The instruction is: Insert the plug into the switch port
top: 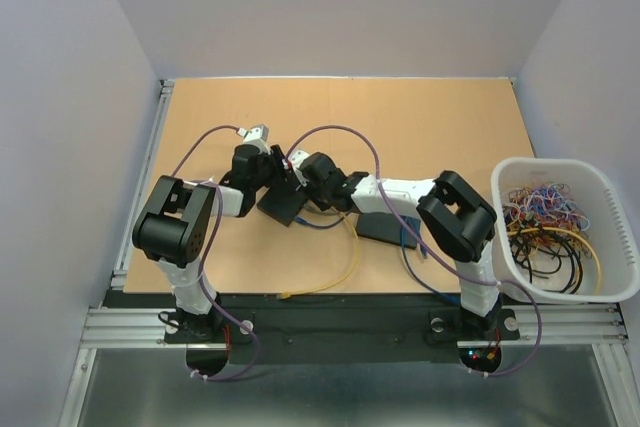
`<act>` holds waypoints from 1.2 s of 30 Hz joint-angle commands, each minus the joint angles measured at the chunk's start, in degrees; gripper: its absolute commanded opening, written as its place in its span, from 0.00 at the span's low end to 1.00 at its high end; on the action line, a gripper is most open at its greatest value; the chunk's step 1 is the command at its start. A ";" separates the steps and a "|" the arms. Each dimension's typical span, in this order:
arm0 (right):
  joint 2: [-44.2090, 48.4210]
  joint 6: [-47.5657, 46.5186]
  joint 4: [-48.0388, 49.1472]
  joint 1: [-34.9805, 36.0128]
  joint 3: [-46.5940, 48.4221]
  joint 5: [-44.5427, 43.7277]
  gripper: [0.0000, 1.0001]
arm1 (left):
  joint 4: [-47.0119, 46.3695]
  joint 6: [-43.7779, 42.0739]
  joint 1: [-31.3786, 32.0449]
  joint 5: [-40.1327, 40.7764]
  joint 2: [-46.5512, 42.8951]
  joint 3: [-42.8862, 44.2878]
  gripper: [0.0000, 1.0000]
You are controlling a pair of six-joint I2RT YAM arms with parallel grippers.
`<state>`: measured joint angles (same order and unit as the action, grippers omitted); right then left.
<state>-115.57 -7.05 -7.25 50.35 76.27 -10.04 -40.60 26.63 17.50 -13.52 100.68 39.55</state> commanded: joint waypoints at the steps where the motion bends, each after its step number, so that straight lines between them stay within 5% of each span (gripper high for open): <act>1: -0.36 1.25 21.40 -0.60 4.41 4.32 0.01 | 13.27 4.92 4.04 -14.87 2.32 -4.74 0.55; 12: -3.87 5.11 19.81 -0.51 11.53 9.17 0.00 | 12.12 4.83 4.39 -14.53 3.73 -2.38 0.55; 17: -5.89 9.75 19.46 -0.51 11.36 4.70 0.00 | 22.74 3.52 4.30 -2.69 0.84 4.98 0.67; 36: -10.20 18.56 17.35 -0.51 14.87 -1.55 0.00 | 51.04 4.39 -2.11 19.92 -10.95 26.26 0.93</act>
<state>-125.14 7.51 2.79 49.54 87.39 -10.17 3.09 30.17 15.73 4.01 93.01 60.31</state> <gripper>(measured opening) 0.186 0.919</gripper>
